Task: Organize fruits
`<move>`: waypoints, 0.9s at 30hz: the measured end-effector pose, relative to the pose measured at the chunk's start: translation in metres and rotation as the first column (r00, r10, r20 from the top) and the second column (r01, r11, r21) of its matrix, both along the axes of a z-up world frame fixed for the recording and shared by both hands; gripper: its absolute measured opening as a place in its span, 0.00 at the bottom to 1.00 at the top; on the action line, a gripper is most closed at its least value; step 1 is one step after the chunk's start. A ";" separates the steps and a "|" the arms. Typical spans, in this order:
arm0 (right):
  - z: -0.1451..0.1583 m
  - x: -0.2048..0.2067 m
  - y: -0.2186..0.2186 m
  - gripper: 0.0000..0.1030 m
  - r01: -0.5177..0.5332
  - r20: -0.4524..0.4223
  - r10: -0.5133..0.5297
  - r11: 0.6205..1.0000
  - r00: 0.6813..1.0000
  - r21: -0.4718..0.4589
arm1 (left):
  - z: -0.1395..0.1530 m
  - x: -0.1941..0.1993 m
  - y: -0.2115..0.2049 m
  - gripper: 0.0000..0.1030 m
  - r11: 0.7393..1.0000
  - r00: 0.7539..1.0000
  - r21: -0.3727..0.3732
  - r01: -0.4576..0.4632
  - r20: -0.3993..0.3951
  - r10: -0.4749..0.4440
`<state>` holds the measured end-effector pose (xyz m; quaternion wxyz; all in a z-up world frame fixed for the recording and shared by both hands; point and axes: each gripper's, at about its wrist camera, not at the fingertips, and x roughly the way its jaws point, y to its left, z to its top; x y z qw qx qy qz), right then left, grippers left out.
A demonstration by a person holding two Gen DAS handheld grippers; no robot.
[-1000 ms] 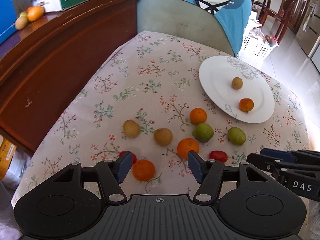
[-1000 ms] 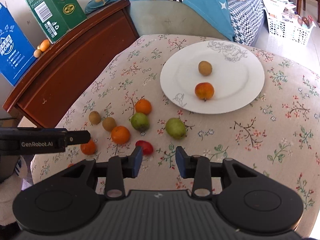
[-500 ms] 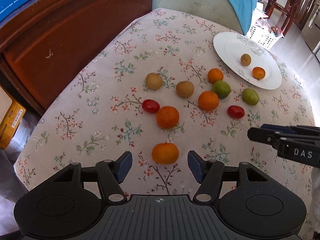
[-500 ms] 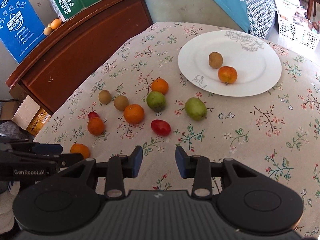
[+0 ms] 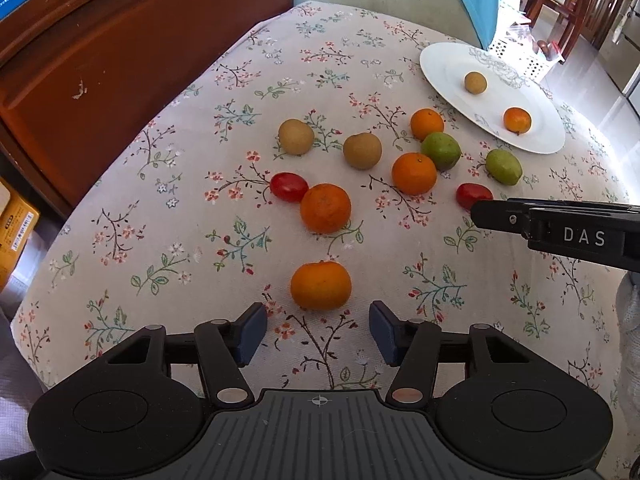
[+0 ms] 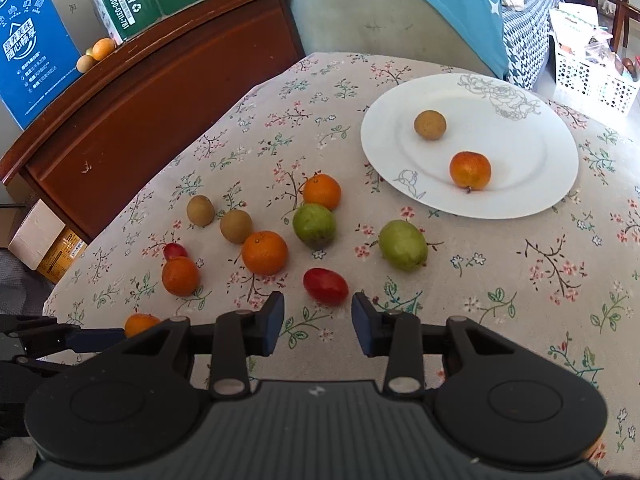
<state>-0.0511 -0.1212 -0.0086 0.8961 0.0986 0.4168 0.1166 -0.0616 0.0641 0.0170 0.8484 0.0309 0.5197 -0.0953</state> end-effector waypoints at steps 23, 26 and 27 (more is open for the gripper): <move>-0.007 0.008 0.009 0.26 -0.001 0.010 0.002 0.998 1.000 -0.060 | 0.000 -0.003 0.004 0.25 1.000 0.998 -0.029 -0.005 0.057 0.006; -0.005 0.008 0.008 0.25 -0.004 0.006 0.004 0.999 1.000 -0.053 | 0.001 -0.002 0.005 0.24 0.999 0.998 -0.035 -0.011 0.062 0.013; -0.005 0.007 0.008 0.25 -0.004 0.006 0.005 0.999 1.000 -0.051 | 0.001 -0.002 0.005 0.24 0.999 0.998 -0.036 -0.013 0.062 0.015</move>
